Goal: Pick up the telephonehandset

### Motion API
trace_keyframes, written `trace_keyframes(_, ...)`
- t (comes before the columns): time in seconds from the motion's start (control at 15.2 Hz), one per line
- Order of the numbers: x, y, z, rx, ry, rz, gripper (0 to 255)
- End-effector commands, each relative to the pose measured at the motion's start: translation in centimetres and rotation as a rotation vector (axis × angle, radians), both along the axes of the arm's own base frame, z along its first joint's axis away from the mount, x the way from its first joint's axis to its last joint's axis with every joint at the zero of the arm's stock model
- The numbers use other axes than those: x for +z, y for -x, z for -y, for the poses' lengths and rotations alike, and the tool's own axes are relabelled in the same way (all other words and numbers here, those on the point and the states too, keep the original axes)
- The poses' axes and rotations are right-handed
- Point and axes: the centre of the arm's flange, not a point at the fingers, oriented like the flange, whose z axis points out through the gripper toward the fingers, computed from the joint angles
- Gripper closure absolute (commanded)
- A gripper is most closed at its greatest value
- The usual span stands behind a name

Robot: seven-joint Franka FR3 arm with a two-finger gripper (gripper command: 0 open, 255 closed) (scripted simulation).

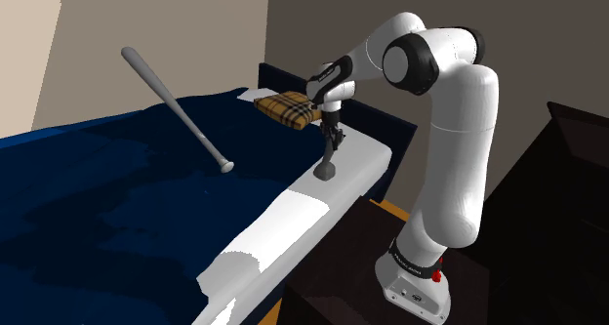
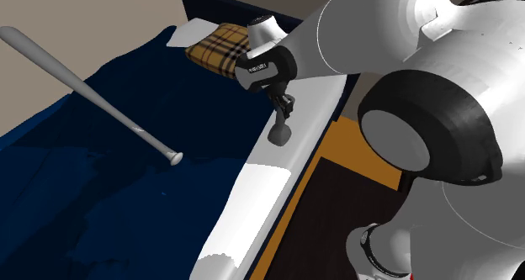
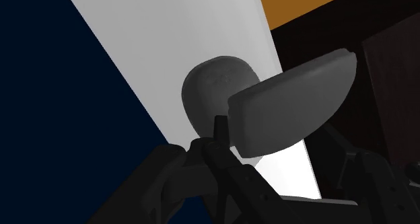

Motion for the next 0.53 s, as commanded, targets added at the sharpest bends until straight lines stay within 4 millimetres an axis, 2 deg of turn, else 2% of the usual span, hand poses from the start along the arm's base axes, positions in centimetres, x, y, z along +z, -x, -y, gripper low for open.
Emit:
trace_keyframes(0.0,1.1,-0.1,0.1,0.0,0.0,0.0,255)
trace_keyframes(0.46,4.8,-0.1,0.1,0.0,0.0,0.0,255)
